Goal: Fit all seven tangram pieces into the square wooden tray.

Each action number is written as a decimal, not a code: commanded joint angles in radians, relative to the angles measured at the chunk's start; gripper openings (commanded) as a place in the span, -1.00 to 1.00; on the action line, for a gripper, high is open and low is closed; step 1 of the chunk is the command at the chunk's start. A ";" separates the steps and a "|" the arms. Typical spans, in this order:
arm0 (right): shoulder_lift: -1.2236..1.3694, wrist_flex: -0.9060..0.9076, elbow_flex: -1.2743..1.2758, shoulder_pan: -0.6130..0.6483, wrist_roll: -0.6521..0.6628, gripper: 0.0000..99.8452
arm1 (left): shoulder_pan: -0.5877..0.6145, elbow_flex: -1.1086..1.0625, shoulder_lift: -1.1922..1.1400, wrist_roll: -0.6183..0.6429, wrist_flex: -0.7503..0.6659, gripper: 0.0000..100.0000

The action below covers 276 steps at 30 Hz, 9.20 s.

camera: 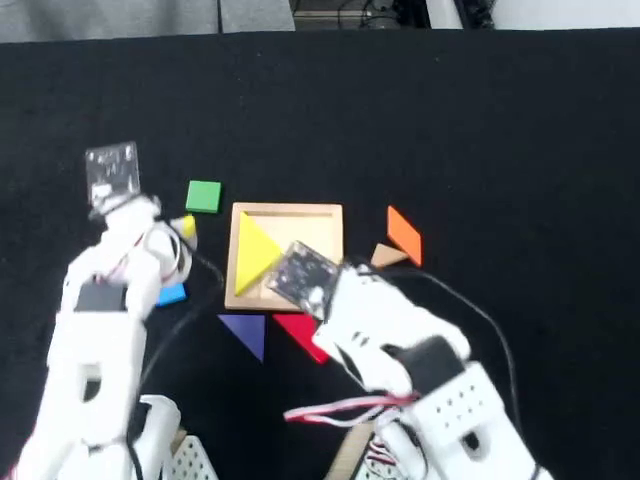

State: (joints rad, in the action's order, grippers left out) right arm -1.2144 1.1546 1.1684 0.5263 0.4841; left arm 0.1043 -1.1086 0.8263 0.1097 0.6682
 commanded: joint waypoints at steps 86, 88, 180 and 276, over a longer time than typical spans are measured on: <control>0.990 0.005 -0.154 0.327 0.236 -0.30 | 0.239 -0.591 0.993 -0.531 0.428 -0.64; 0.992 -0.008 -0.154 0.288 0.236 -0.30 | 0.239 -0.591 0.993 -0.531 0.428 -0.64; 0.576 -0.026 -0.067 0.160 0.126 -0.32 | 0.213 -0.591 0.993 -0.531 0.428 -0.64; 0.866 -0.106 -0.033 0.229 0.187 -0.72 | 0.213 -0.591 0.993 -0.531 0.430 -0.64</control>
State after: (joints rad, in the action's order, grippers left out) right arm -0.3690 1.0518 1.0948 0.7304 0.6743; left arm 0.3268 -1.6794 1.8067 -0.4196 1.1193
